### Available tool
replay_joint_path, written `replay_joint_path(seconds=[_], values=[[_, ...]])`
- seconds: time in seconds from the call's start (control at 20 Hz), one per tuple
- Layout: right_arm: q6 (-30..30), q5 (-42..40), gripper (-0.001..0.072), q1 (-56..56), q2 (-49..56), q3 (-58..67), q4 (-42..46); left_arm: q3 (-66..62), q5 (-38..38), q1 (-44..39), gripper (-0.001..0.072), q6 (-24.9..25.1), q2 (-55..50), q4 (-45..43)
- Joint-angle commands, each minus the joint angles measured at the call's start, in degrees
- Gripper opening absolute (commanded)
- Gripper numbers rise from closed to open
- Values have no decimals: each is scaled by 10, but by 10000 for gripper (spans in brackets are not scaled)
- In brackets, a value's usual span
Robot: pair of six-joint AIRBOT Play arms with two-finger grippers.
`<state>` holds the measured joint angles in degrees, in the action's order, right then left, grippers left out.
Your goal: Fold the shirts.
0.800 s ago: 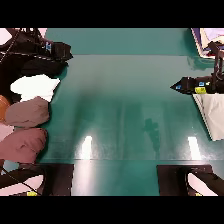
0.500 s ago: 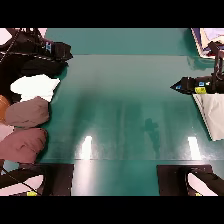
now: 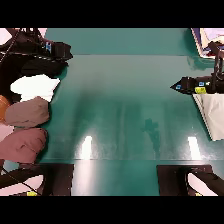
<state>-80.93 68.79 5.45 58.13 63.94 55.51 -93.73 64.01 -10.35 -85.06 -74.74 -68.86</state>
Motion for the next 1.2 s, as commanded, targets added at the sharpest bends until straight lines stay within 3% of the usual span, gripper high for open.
replay_joint_path(seconds=[0.0, 0.05, 0.2, 0.55, 0.95, 1.0, 1.1, 1.15], values=[[0, -6, 22, 1, 0, 0, 0, 0, -50, 0, 483, 0, -1, -60], [0, -7, 23, 1, 0, 0, 0, 0, -70, 0, 609, -7, -4, -114], [0, -7, 23, 1, 0, 0, 0, 0, -97, 18, 611, -59, -40, -253], [0, -7, 22, 1, 0, 0, 0, 0, -175, 141, 612, -82, -230, -248], [0, -7, 23, 1, 0, -1, 0, -1, -316, 167, 608, -80, -334, -236], [0, -7, 23, 1, 0, -1, 0, -2, -321, 167, 465, -80, -334, -236], [0, -9, 23, 1, 0, -1, 0, -17, -293, 167, 56, -80, -333, -236], [0, -9, 22, 1, 0, -1, 0, -35, -263, 167, 29, -80, -331, -236]])
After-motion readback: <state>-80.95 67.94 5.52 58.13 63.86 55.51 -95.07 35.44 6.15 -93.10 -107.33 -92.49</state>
